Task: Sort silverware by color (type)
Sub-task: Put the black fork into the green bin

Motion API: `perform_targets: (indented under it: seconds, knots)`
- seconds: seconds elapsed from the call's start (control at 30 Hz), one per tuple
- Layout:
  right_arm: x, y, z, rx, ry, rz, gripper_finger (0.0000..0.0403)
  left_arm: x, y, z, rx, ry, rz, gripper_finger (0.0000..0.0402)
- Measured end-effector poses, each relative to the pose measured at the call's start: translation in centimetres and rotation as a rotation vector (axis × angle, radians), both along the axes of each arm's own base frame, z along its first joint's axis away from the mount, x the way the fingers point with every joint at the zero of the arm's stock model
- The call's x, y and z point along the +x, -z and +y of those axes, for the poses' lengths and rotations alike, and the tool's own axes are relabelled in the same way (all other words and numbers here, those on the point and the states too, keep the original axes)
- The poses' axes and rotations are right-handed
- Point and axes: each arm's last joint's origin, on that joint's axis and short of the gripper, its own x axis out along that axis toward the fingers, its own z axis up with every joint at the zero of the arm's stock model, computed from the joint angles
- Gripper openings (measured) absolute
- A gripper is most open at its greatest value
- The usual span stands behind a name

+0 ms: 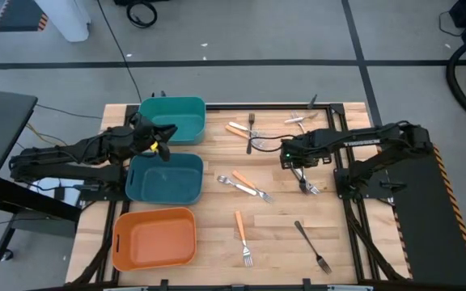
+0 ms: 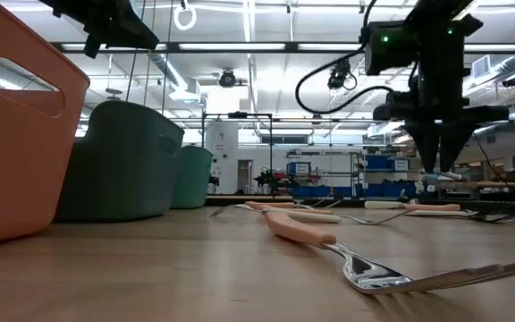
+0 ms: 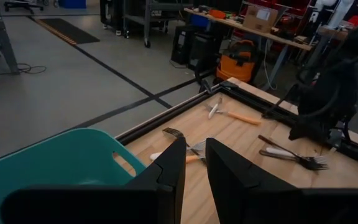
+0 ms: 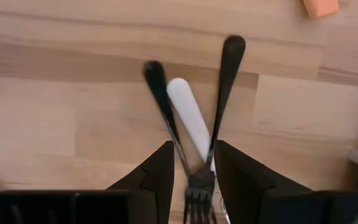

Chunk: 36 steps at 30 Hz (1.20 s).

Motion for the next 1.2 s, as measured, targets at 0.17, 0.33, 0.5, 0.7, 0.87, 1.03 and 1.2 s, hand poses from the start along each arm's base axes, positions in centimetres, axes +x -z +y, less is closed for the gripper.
perform_targets:
  seconds: [0.17, 0.33, 0.5, 0.7, 0.87, 1.03, 1.2]
  knots:
    - [-0.6, 1.7, -0.1, 0.034, 0.011, 0.055, 0.0122, 0.0, 0.0, 0.0, 0.0, 0.0, 0.001, 0.0071]
    - [-1.8, 3.5, -0.1, 0.077, 0.042, 0.009, 0.0122, 0.0, 0.0, 0.0, 0.002, 0.0, 0.003, 0.0071]
    - [-2.1, 4.1, -0.2, 0.063, 0.074, -0.043, 0.0122, 0.0, 0.0, 0.0, 0.033, 0.008, 0.026, 0.0071]
    - [-2.7, 4.9, -0.9, 0.043, 0.107, -0.035, 0.0122, 0.0, 0.0, 0.0, 0.041, 0.009, 0.029, 0.0071]
    - [-3.0, 5.6, -1.5, 0.03, 0.13, -0.063, 0.0122, 0.0, 0.0, 0.0, 0.041, 0.01, 0.028, 0.0071]
    - [-3.4, 6.0, -1.8, 0.025, 0.138, -0.051, 0.0122, 0.0, 0.0, 0.0, 0.04, 0.01, 0.028, 0.0071]
    - [-3.8, 6.6, -2.0, 0.023, 0.152, -0.061, 0.0122, 0.0, 0.0, 0.0, 0.04, 0.01, 0.028, 0.0071]
